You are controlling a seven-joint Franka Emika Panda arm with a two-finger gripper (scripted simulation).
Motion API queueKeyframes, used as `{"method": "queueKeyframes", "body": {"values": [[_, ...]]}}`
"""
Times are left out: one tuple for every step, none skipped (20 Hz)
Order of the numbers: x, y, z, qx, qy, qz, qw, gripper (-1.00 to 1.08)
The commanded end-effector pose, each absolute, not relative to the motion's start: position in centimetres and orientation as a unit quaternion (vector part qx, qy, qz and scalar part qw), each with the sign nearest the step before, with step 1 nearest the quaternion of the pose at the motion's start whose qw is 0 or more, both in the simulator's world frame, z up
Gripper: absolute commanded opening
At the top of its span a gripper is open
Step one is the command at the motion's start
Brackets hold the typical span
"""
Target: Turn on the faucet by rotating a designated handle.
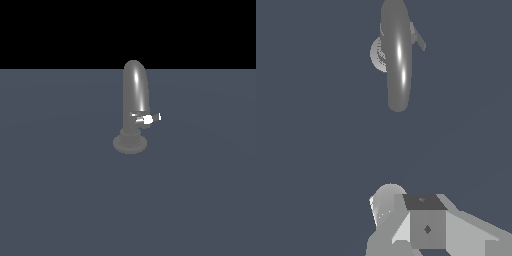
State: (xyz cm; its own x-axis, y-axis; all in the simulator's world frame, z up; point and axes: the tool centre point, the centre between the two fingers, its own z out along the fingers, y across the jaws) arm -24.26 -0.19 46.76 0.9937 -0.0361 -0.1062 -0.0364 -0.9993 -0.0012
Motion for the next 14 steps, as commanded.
{"method": "queueKeyframes", "body": {"values": [[-23.5, 0.0, 46.8, -0.997, 0.028, 0.065, 0.006, -1.00], [-23.2, 0.1, 46.8, -0.997, 0.033, 0.071, 0.008, -1.00], [-22.8, 0.2, 46.7, -0.996, 0.038, 0.077, 0.010, -1.00], [-22.4, 0.2, 46.7, -0.996, 0.044, 0.083, 0.013, -1.00], [-22.0, 0.3, 46.7, -0.995, 0.050, 0.090, 0.015, -1.00], [-21.6, 0.4, 46.7, -0.994, 0.056, 0.097, 0.018, -1.00], [-21.1, 0.5, 46.7, -0.992, 0.063, 0.104, 0.021, -1.00], [-20.6, 0.6, 46.6, -0.991, 0.069, 0.112, 0.024, -1.00], [-20.1, 0.7, 46.6, -0.989, 0.076, 0.120, 0.027, -1.00], [-19.6, 0.7, 46.5, -0.988, 0.083, 0.128, 0.030, -1.00], [-19.1, 0.8, 46.5, -0.986, 0.090, 0.136, 0.033, -1.00], [-18.6, 0.8, 46.4, -0.984, 0.097, 0.144, 0.036, -1.00], [-18.1, 0.9, 46.3, -0.982, 0.104, 0.152, 0.039, -1.00], [-17.6, 0.9, 46.3, -0.980, 0.111, 0.160, 0.042, -1.00]]}}
